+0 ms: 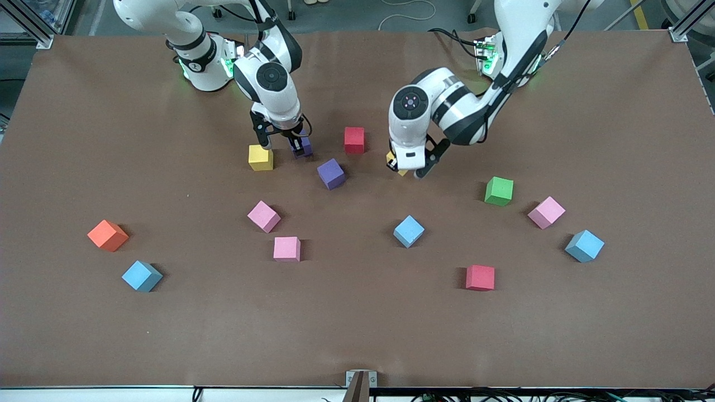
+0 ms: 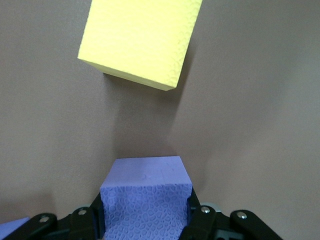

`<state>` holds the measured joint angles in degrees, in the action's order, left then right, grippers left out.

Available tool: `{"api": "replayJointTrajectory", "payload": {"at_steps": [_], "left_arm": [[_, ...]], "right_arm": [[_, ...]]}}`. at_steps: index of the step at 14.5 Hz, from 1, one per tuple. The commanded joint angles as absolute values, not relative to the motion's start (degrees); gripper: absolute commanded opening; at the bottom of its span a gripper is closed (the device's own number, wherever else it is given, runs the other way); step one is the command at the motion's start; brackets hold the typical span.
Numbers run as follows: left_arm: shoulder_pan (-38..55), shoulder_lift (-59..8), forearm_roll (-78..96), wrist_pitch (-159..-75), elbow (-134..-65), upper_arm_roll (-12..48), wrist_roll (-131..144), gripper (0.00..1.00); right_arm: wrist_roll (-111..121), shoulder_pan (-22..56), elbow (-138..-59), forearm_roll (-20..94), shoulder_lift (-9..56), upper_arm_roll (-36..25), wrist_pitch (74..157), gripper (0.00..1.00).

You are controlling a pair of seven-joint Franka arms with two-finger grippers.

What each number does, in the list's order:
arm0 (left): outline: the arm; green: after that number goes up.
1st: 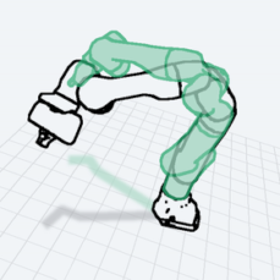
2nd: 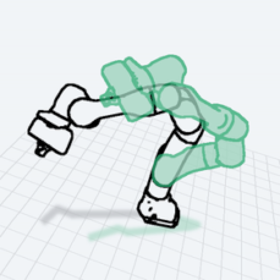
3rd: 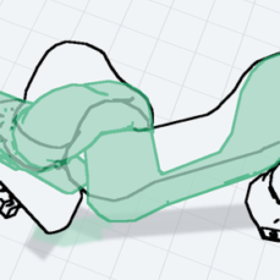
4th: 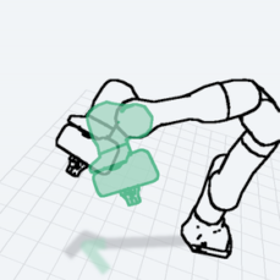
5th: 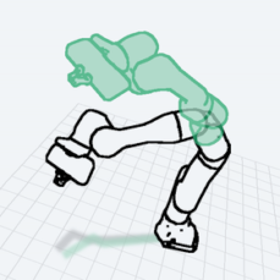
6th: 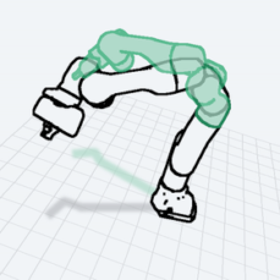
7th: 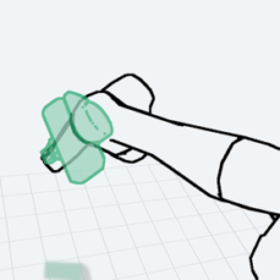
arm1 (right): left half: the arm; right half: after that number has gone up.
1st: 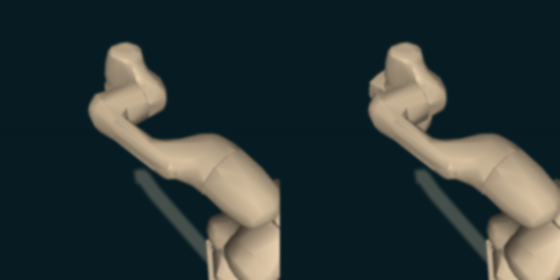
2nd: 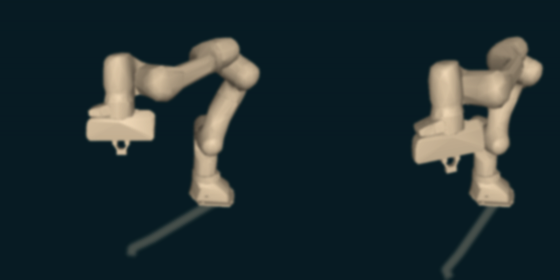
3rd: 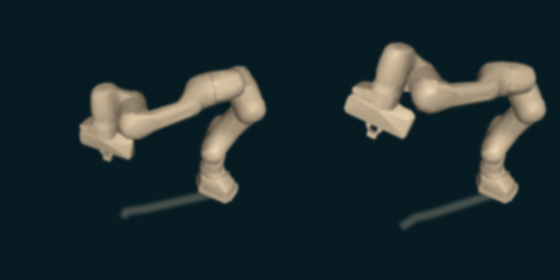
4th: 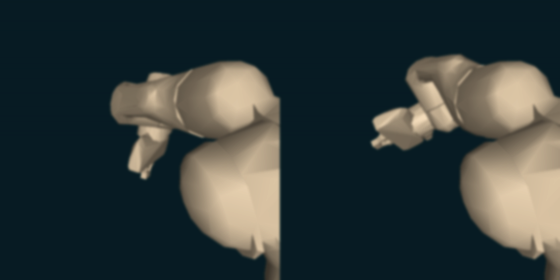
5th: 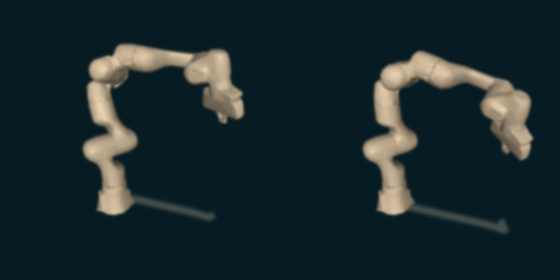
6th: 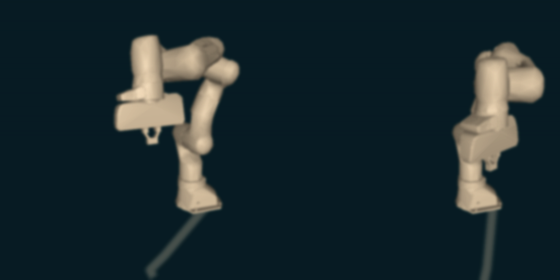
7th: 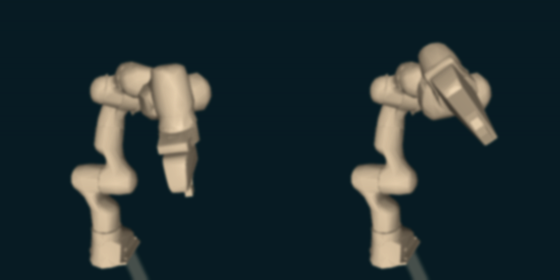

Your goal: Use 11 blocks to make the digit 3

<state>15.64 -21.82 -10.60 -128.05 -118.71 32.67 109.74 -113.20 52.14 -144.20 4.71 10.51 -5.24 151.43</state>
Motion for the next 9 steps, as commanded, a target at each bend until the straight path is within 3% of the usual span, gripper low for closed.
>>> {"api": "replayJointTrajectory", "payload": {"at_steps": [1, 5, 9], "left_arm": [[15.0, -19.3, -9.3, -129.6, -122.1, 35.5, 124.3, 0.30], [15.1, -19.2, -9.3, -138.9, -126.5, 37.4, 139.4, 0.29], [15.2, -18.5, -9.4, -139.4, -128.1, 37.4, 148.6, 0.28]], "right_arm": [[-116.5, 52.3, -144.0, 5.5, 10.1, -5.5, 151.1, 0.00], [-121.8, 52.3, -143.4, 5.6, 10.2, -5.5, 151.3, 0.00], [-127.3, 52.8, -142.2, 5.6, 10.2, -5.4, 151.1, 0.00]]}}
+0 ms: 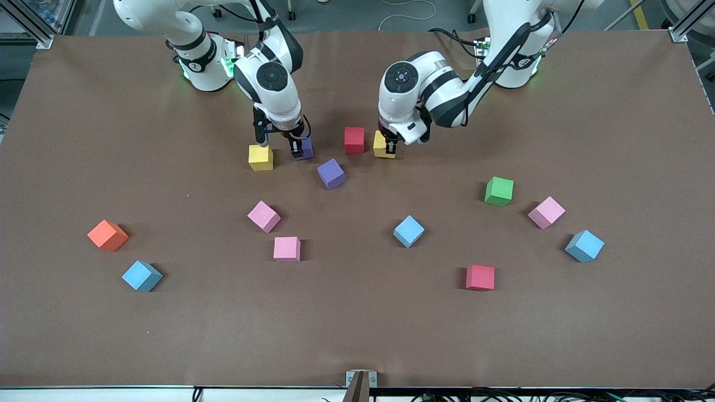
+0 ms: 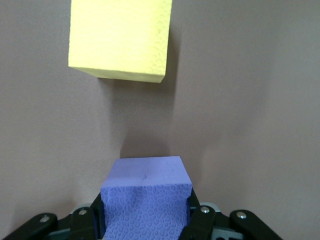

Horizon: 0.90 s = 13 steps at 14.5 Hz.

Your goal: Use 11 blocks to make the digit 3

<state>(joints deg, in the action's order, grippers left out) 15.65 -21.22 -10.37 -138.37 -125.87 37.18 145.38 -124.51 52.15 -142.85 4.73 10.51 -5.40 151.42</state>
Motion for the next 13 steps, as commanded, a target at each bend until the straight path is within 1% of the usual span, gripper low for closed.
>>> {"api": "replayJointTrajectory", "payload": {"at_steps": [1, 5, 9, 11, 13], "left_arm": [[15.7, -18.8, -9.4, -140.3, -128.1, 37.4, 149.9, 0.28], [16.3, -19.2, -9.4, -143.1, -129.5, 37.4, 152.5, 0.28], [16.4, -20.1, -9.4, -144.3, -129.4, 37.4, 154.6, 0.28], [16.4, -20.9, -9.4, -144.4, -129.3, 37.4, 154.6, 0.28], [17.0, -21.2, -9.4, -145.1, -129.4, 37.4, 154.6, 0.28]], "right_arm": [[-127.9, 53.1, -141.9, 5.7, 10.3, -5.4, 151.1, 0.00], [-132.5, 55.7, -139.1, 6.3, 12.6, -5.4, 151.1, 0.00], [-134.6, 57.7, -138.9, 6.5, 12.7, -5.3, 148.7, 0.00], [-134.5, 58.7, -138.9, 8.3, 12.8, -5.1, 148.7, 0.00], [-134.5, 59.1, -137.0, 8.9, 14.8, -5.1, 148.5, 0.00]]}}
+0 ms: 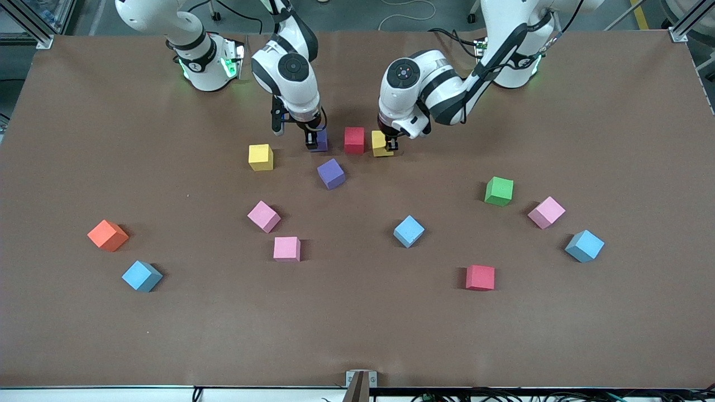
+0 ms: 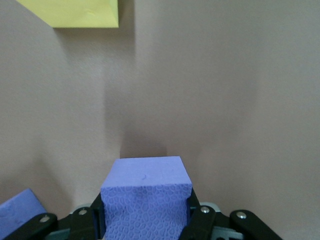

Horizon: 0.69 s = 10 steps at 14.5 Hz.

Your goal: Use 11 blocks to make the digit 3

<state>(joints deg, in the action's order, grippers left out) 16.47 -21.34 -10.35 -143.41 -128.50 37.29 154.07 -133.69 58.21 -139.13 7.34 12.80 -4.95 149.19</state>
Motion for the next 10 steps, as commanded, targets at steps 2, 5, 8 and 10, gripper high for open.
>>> {"api": "replayJointTrajectory", "payload": {"at_steps": [2, 5, 8, 10], "left_arm": [[17.4, -22.0, -9.6, -145.5, -129.3, 37.4, 155.0, 0.28], [17.6, -22.8, -9.8, -146.7, -129.3, 37.4, 155.0, 0.28], [17.7, -23.0, -9.9, -146.8, -129.2, 37.4, 155.0, 0.28], [18.2, -23.4, -9.9, -146.8, -129.2, 37.4, 155.0, 0.28]], "right_arm": [[-134.6, 59.2, -135.7, 10.0, 16.1, -5.1, 148.6, 0.01], [-134.6, 60.4, -132.9, 11.2, 18.6, -5.1, 148.6, 0.01], [-136.2, 60.6, -131.0, 11.2, 20.3, -5.1, 148.5, 0.01], [-136.3, 61.0, -131.0, 11.2, 20.4, -5.1, 148.5, 0.01]]}}
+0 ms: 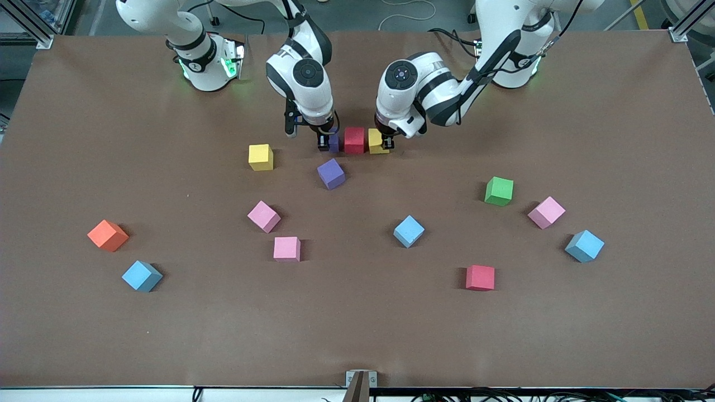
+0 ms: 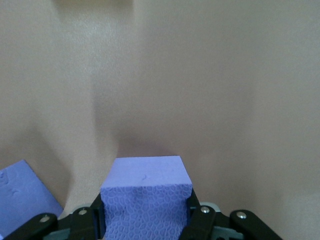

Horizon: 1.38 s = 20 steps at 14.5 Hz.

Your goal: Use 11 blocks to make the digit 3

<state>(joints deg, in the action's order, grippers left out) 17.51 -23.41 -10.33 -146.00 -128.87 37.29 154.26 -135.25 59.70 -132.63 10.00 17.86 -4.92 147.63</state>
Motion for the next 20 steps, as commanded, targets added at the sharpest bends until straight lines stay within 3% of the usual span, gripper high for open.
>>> {"api": "replayJointTrajectory", "payload": {"at_steps": [1, 20], "left_arm": [[18.3, -23.6, -9.9, -146.8, -129.2, 37.4, 155.0, 0.28], [18.4, -25.1, -10.0, -148.8, -128.5, 37.2, 155.1, 0.28]], "right_arm": [[-136.3, 61.2, -131.0, 11.2, 20.4, -5.1, 148.5, 0.01], [-138.1, 61.5, -129.8, 11.2, 20.6, -5.1, 148.6, 0.01]]}}
